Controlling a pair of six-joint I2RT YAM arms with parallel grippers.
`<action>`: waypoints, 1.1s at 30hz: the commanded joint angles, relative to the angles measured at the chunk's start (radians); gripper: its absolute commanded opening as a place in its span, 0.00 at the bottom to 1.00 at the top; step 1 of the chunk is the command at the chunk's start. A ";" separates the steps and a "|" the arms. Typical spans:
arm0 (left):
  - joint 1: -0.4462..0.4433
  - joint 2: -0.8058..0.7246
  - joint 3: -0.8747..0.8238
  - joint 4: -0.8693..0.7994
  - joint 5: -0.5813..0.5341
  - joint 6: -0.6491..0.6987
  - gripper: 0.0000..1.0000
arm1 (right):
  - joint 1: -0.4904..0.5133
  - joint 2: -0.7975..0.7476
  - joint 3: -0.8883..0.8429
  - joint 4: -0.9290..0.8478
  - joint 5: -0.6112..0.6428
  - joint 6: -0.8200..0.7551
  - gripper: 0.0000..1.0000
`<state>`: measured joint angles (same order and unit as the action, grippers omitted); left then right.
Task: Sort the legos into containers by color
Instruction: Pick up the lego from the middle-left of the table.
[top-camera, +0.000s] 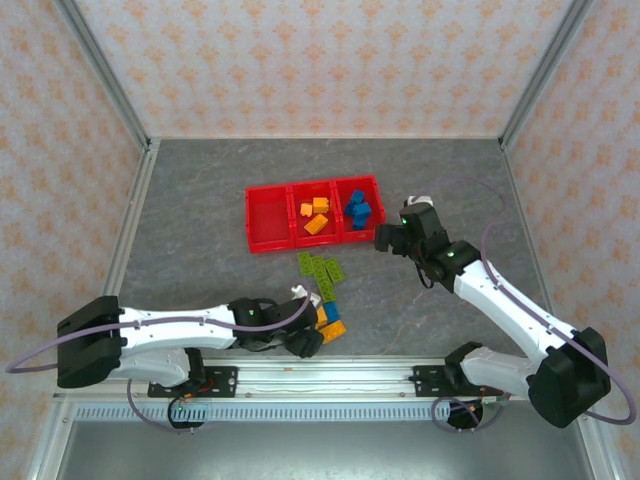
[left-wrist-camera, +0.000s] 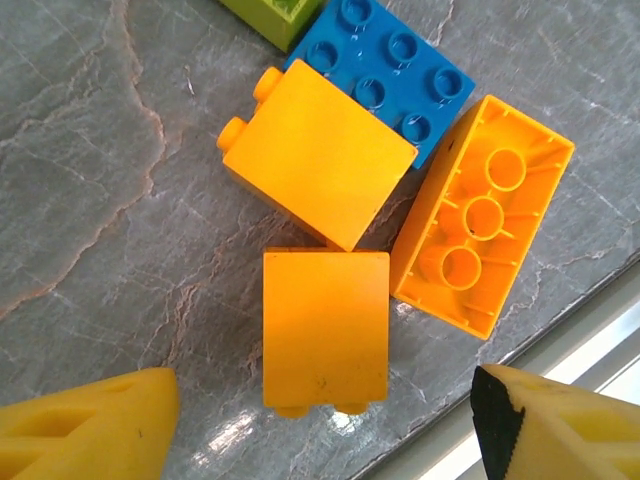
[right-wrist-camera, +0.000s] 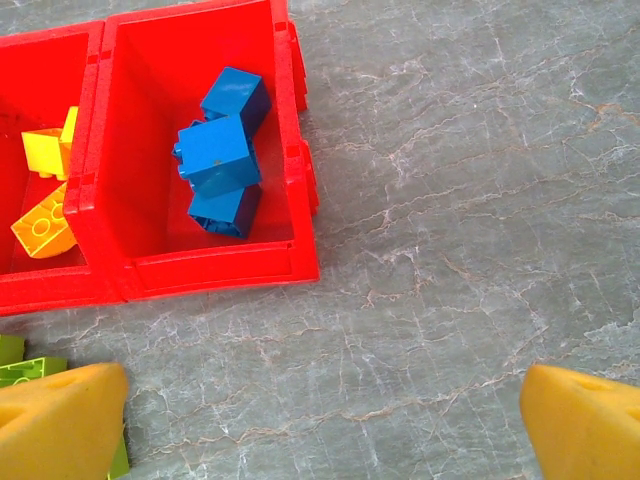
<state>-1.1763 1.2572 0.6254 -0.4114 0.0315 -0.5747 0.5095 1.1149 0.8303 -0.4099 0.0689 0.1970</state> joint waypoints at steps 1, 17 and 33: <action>0.017 0.031 -0.021 0.043 0.030 0.011 0.74 | 0.000 -0.022 -0.018 0.014 0.043 -0.008 1.00; 0.102 0.105 -0.058 0.181 0.122 0.033 0.58 | 0.000 -0.021 -0.049 0.023 0.055 0.001 1.00; 0.106 -0.008 -0.042 0.182 0.086 -0.005 0.23 | 0.000 -0.035 -0.059 0.033 0.078 0.001 1.00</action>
<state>-1.0668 1.3128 0.5636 -0.2779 0.1123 -0.5644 0.5095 1.1076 0.7761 -0.4015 0.1036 0.1974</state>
